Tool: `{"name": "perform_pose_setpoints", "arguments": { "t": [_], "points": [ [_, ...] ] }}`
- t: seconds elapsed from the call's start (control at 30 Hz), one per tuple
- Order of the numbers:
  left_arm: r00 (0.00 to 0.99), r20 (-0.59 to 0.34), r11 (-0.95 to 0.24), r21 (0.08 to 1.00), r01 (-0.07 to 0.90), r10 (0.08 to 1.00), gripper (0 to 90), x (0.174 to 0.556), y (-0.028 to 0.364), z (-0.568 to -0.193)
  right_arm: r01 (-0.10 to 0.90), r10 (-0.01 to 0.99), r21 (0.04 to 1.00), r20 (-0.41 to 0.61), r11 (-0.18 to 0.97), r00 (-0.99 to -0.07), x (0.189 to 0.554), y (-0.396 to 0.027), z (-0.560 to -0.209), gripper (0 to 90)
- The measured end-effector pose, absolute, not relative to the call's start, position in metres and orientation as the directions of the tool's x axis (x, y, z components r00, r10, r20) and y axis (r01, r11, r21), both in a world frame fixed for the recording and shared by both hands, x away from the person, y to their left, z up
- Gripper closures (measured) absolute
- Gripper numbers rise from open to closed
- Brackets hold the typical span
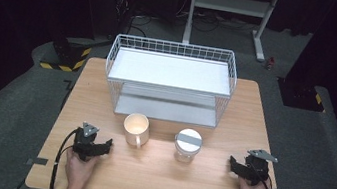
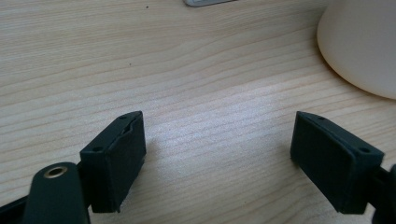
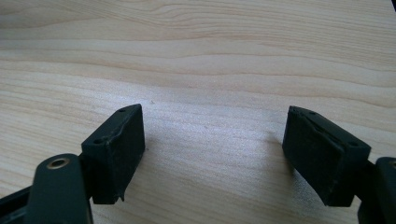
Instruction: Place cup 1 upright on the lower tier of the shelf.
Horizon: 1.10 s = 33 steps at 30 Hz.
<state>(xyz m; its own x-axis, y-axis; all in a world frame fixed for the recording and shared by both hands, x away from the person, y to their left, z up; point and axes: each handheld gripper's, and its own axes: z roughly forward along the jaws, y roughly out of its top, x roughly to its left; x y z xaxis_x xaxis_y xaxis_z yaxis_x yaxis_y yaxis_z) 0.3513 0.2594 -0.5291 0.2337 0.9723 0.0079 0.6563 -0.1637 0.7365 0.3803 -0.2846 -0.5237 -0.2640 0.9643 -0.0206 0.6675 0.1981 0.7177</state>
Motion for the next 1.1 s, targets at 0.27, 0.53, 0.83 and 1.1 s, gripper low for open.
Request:
{"name": "perform_pose_setpoints", "arguments": {
  "t": [0.27, 0.53, 0.83, 1.1],
  "points": [
    [0.235, 0.007, -0.164, 0.735, 0.658, 0.972, 18.6, 0.351, 0.26, -0.529, 0.667, 0.966, 0.719, -0.02, 0.193, -0.259, 0.38, -0.284, -0.524, 21.2],
    [0.232, 0.006, -0.161, 0.738, 0.655, 0.973, 19.0, 0.351, 0.26, -0.529, 0.679, 0.963, 0.708, -0.005, 0.195, -0.271, 0.373, -0.283, -0.522, 18.8],
    [0.231, 0.007, -0.16, 0.74, 0.654, 0.973, 19.3, 0.351, 0.26, -0.529, 0.59, 0.925, 0.781, 0.044, 0.205, -0.378, 0.347, -0.275, -0.518, 15.5],
    [0.226, 0.001, -0.152, 0.74, 0.655, 0.974, 19.9, 0.351, 0.26, -0.529, 0.54, 0.875, 0.814, 0.084, 0.216, -0.476, 0.334, -0.259, -0.515, 10.3]
  ]
}}
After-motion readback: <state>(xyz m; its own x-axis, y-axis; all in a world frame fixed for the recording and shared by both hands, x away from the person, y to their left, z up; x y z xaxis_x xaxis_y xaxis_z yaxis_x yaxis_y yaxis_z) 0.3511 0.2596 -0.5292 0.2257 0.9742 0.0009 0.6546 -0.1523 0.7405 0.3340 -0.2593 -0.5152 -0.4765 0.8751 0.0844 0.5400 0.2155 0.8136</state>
